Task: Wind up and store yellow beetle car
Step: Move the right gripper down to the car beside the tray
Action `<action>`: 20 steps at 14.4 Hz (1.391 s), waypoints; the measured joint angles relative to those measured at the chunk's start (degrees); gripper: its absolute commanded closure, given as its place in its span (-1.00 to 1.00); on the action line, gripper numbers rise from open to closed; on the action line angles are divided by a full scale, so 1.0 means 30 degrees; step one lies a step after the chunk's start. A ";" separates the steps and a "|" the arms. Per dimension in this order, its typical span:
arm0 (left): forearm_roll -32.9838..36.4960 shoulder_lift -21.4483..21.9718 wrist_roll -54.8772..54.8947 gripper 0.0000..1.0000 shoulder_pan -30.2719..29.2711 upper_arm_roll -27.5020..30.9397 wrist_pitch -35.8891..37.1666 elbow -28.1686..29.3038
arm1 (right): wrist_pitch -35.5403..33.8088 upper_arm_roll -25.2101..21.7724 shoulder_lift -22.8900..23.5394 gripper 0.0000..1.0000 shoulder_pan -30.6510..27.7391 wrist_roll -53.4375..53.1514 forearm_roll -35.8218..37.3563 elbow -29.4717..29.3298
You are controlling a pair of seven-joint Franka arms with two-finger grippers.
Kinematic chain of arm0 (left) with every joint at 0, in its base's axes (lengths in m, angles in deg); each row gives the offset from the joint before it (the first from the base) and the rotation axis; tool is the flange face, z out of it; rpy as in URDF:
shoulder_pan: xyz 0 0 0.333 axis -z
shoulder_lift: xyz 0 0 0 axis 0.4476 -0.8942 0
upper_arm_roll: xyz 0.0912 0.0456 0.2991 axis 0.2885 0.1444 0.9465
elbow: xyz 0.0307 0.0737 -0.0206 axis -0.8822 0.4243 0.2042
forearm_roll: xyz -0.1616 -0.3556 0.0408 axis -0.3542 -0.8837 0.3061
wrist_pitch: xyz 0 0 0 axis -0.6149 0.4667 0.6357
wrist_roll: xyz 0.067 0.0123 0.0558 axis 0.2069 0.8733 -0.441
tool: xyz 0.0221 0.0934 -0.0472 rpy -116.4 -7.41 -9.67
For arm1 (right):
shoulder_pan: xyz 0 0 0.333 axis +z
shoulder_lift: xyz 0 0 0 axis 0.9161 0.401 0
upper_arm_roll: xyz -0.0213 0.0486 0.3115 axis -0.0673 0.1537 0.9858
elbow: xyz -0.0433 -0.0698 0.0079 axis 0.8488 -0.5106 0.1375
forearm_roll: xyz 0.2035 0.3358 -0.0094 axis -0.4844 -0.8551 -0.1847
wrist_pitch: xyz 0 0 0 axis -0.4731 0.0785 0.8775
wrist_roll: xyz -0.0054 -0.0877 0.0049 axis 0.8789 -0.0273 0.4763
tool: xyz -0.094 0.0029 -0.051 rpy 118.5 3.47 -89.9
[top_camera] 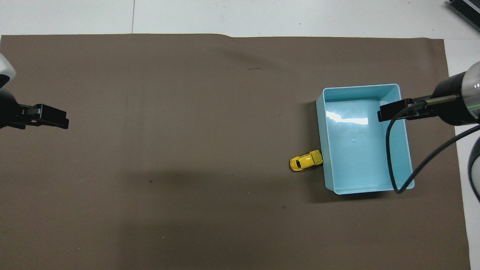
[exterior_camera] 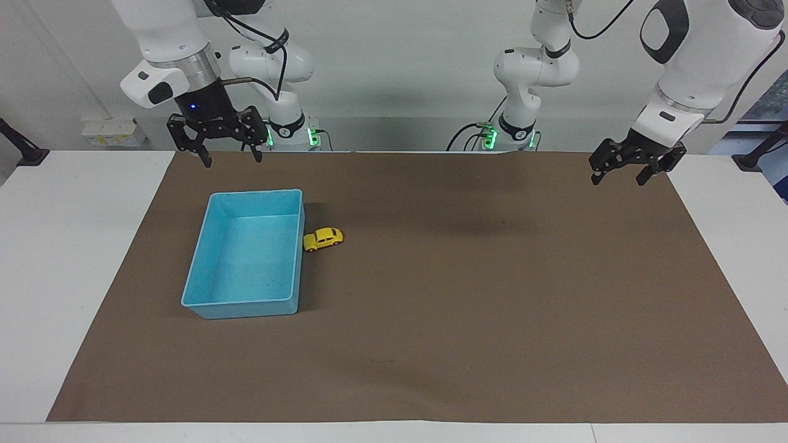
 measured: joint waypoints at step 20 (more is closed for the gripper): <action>0.0000 0.0000 0.0000 -1.00 0.0000 0.0010 0.0006 0.0011 | 0.4593 0.0282 -0.0531 -1.00 0.2883 2.0038 -0.0355 0.6649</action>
